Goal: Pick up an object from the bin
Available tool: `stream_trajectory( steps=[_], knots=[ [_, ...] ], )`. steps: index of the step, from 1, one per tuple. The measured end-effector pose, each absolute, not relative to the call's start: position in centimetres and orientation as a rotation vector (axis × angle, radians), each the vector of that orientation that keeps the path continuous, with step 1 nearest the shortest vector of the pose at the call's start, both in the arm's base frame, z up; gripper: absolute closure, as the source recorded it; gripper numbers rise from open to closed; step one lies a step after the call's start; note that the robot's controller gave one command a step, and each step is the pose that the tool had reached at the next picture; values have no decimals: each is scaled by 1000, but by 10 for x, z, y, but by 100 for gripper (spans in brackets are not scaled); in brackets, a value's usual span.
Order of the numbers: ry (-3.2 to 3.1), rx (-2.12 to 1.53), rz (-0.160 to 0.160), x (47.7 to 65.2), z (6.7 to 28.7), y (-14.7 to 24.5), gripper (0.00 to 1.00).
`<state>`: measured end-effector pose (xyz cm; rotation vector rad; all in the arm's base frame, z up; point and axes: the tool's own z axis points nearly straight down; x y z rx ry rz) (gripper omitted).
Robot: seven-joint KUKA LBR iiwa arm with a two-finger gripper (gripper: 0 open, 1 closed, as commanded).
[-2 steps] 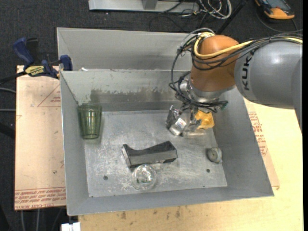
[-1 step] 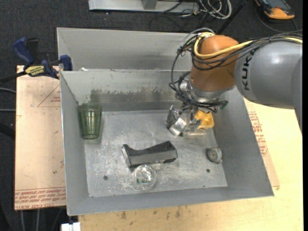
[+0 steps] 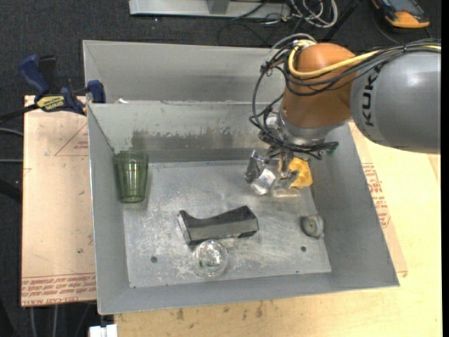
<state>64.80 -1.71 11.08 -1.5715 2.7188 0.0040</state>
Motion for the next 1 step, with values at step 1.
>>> stream_trajectory(
  steps=[1],
  knots=[
    [2731, -1543, 1, 646, 250, -15, 100]
  ],
)
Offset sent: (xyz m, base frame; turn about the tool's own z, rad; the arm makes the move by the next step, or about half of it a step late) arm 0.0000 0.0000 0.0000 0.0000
